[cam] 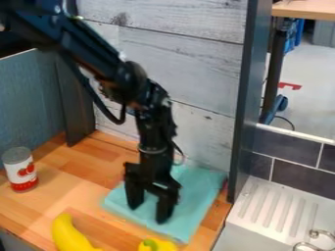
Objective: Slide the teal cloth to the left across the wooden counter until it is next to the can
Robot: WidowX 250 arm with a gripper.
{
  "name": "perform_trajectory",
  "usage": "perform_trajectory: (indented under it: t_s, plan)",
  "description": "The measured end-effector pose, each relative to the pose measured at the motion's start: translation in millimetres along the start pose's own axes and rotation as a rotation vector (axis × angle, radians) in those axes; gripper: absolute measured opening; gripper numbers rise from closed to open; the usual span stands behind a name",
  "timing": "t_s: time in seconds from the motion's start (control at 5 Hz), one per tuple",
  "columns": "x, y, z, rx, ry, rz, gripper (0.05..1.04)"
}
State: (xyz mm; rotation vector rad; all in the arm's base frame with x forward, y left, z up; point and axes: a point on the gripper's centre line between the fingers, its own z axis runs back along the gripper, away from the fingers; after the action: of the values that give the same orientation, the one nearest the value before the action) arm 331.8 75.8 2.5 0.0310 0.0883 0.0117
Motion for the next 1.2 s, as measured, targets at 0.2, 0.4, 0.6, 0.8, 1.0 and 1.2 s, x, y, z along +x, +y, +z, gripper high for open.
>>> perform_trajectory:
  t_s: [0.2,0.4,0.6,0.8,1.0,1.2]
  plan:
    - [-9.3,46.9,-0.7,0.046,0.067,0.066,1.003]
    - [-11.8,74.6,-2.0,0.062,0.094,0.117,1.003]
    - [-13.9,93.8,-2.9,0.067,0.116,0.139,1.003]
    - [-13.6,97.0,-2.1,0.079,0.146,0.121,1.003]
    - [-17.1,101.5,-0.6,0.078,0.139,0.127,1.002]
    - [-24.9,106.0,-0.6,0.062,0.135,0.136,1.002]
